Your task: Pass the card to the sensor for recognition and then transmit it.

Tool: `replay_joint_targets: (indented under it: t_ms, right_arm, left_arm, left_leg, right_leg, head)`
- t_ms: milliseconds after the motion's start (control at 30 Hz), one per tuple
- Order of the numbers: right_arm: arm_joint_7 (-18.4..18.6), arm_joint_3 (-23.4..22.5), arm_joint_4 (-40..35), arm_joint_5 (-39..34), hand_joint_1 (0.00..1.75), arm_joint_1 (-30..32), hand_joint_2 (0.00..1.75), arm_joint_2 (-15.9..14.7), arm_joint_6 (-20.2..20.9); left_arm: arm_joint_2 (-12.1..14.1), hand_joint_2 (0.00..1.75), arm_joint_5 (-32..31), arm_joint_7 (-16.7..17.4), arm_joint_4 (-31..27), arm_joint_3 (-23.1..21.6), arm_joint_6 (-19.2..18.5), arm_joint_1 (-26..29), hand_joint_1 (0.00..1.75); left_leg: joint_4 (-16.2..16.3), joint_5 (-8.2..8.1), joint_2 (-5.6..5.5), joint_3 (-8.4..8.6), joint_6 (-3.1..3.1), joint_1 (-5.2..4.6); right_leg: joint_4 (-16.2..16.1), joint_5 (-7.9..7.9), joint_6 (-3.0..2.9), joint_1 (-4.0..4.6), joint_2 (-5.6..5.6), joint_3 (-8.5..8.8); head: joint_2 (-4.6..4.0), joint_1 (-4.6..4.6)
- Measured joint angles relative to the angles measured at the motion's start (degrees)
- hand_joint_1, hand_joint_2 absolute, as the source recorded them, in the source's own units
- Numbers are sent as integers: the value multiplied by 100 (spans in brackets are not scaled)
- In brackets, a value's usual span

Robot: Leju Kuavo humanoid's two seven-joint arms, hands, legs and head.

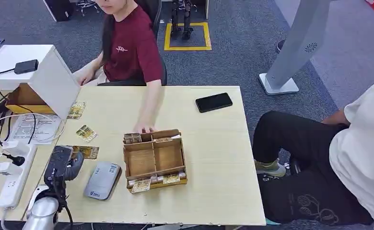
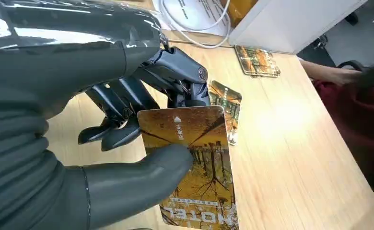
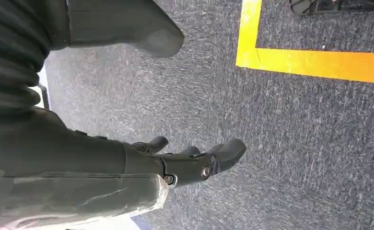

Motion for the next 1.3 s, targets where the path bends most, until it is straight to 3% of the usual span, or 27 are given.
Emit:
replay_joint_targets:
  t_ms: [400, 800, 1300]
  right_arm:
    - [-18, -9, -9, 0, 0, 6, 175, 2, 7]
    - [-61, -114, -48, -42, 0, 28, 175, 37, 0]
    - [-70, -175, -94, -85, 0, 46, 175, 72, 15]
  left_arm:
    - [2, 175, 50, 42, -276, 99, -133, 133, 175]
    - [-68, 175, 549, 87, -846, 112, -630, 484, 175]
    - [-153, 175, 614, 140, -1279, 112, -697, 890, 175]
  left_leg:
    - [0, 0, -1, 0, 0, 0]
    - [0, 0, 0, 0, 0, 0]
    - [0, 0, 0, 0, 0, 0]
  right_leg:
    - [0, 0, 0, 0, -1, 0]
    - [-1, 0, 0, 0, 0, -2]
    - [0, 0, 0, 0, -1, 0]
  head:
    - [0, 0]
    - [0, 0]
    - [0, 0]
